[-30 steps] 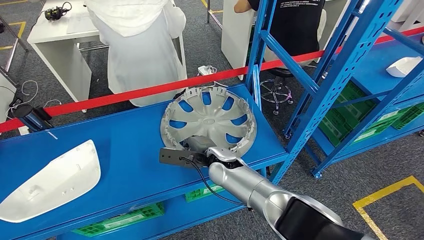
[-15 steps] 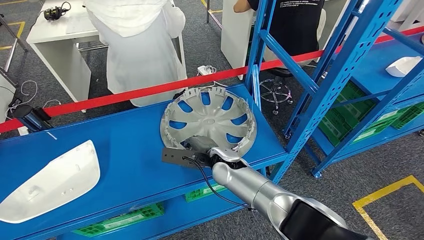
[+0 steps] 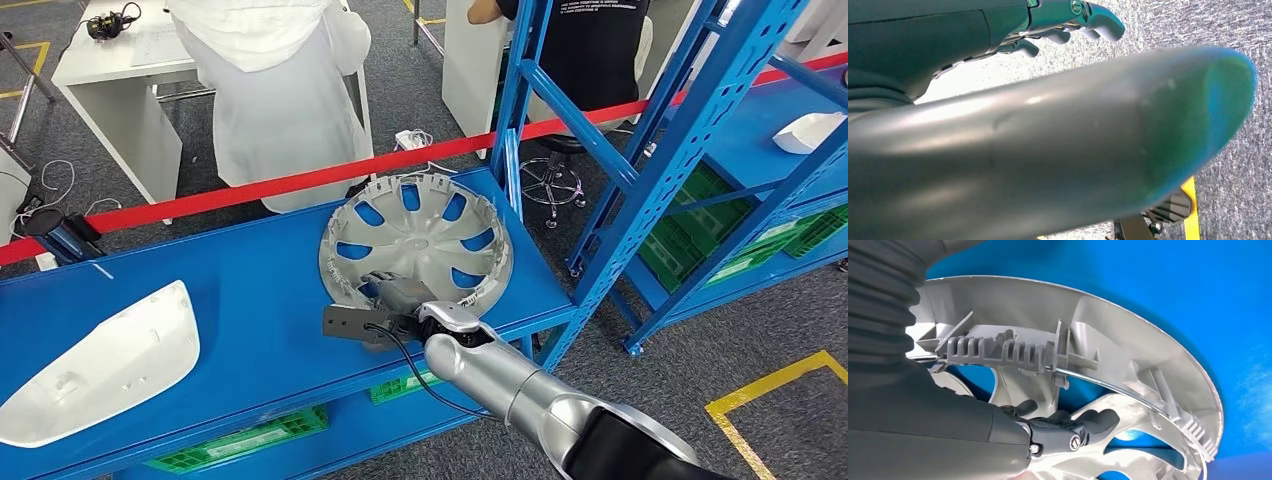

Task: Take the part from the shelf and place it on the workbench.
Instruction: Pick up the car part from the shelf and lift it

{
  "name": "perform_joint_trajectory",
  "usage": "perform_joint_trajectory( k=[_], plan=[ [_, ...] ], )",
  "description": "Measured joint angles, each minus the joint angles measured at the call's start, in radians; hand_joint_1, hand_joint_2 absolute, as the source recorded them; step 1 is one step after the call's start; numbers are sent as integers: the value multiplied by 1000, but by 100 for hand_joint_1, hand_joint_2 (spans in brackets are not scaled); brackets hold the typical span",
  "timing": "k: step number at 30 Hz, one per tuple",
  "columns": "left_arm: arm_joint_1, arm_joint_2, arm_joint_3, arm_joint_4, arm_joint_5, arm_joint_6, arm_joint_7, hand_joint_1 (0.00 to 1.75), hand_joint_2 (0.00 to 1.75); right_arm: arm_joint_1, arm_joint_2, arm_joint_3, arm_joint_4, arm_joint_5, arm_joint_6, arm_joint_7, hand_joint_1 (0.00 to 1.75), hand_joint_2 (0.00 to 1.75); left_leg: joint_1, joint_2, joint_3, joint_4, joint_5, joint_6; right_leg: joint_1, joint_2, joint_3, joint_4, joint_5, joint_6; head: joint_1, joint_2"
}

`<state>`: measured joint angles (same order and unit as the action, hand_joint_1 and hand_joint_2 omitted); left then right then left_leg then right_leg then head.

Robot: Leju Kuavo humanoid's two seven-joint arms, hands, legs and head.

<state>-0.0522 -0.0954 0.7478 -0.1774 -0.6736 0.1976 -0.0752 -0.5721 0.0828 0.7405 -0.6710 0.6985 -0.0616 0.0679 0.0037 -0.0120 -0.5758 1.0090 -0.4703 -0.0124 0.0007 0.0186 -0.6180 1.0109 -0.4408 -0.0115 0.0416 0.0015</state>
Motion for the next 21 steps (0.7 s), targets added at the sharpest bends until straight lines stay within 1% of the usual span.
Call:
perform_joint_trajectory(
  k=[9,11,12,13,15,16,21],
  plan=[
    [0,0,0,0,-12,0,1,0,0,14,1,13,1,32,-11,35,0,0,0,-1,0,0,0,0,0,-1,1,0,-1,0,0,0],
    [0,0,0,0,-14,0,0,0,0,15,1,13,2,34,-11,39,0,87,0,-1,0,0,0,0,0,-1,1,0,-1,0,0,0],
    [0,0,0,0,-14,0,0,0,0,17,1,14,2,34,-10,40,15,131,0,-1,0,0,0,0,0,-1,1,0,-1,0,0,0],
    [0,0,0,0,-15,0,0,0,0,18,2,14,2,34,-10,40,58,175,0,-1,0,0,0,0,0,-1,1,0,-1,0,0,0],
    [0,0,0,0,-15,0,0,0,0,20,3,14,2,35,-10,42,146,175,0,-1,0,0,0,0,0,-1,1,0,-1,0,0,0],
    [0,0,1,0,-15,1,0,0,0,21,4,14,3,34,-10,43,175,175,0,-1,1,0,0,0,0,-1,1,0,-1,0,0,0],
    [-1,0,4,0,-16,4,-3,0,0,20,7,14,5,29,-9,47,175,175,0,0,3,0,-1,0,0,0,3,0,-2,-1,0,0]
  ],
)
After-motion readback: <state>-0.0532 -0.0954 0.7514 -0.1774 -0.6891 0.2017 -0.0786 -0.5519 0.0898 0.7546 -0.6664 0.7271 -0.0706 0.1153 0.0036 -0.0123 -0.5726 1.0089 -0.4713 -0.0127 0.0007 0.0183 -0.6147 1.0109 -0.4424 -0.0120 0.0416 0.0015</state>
